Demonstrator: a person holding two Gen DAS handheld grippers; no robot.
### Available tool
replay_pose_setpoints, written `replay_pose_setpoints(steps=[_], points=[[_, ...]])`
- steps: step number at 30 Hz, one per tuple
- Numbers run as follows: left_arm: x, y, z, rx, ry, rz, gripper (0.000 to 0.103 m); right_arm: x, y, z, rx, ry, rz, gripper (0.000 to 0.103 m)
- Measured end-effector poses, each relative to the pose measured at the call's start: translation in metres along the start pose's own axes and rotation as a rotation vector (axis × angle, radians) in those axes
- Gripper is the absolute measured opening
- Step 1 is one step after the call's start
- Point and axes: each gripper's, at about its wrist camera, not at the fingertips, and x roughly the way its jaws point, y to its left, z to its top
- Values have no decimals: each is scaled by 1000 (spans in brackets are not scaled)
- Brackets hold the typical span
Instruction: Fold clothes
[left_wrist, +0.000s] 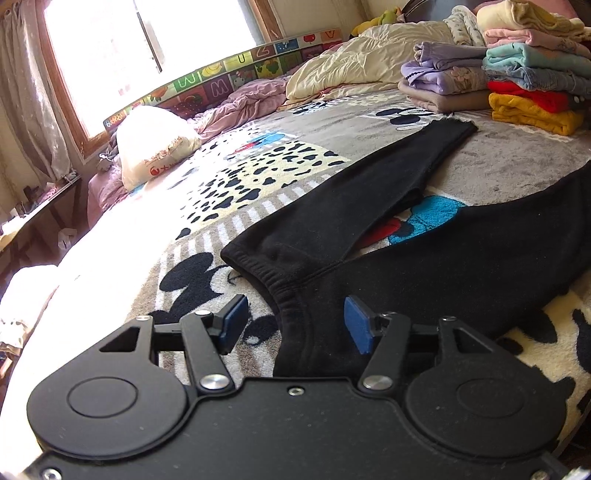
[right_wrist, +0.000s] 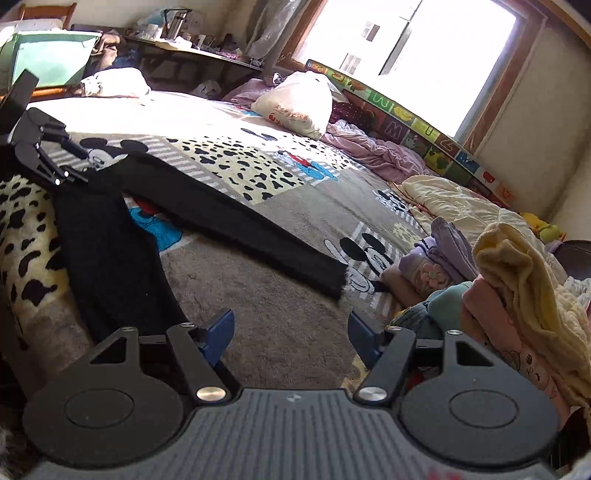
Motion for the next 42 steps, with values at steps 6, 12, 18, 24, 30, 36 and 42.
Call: replay_pose_setpoints(steps=[6, 12, 18, 24, 30, 36, 42], points=[[-29, -8, -6, 155, -32, 14, 57, -3, 60, -34, -280, 105, 54, 45], [-33, -28, -23, 337, -3, -5, 57, 3, 91, -43, -435, 169, 133, 40], [-23, -43, -38, 437, 21, -36, 48, 20, 103, -61, -516, 298, 135, 38], [-28, -38, -15, 289, -40, -92, 42, 15, 104, -65, -491, 215, 100, 23], [-25, -59, 50, -169, -137, -350, 30, 18, 109, -60, -420, 224, 210, 22], [15, -139, 66, -342, -69, -489, 24, 11, 102, -65, -396, 378, 280, 20], [5, -209, 52, -162, -64, -611, 23, -21, 83, -74, -223, 338, 265, 20]])
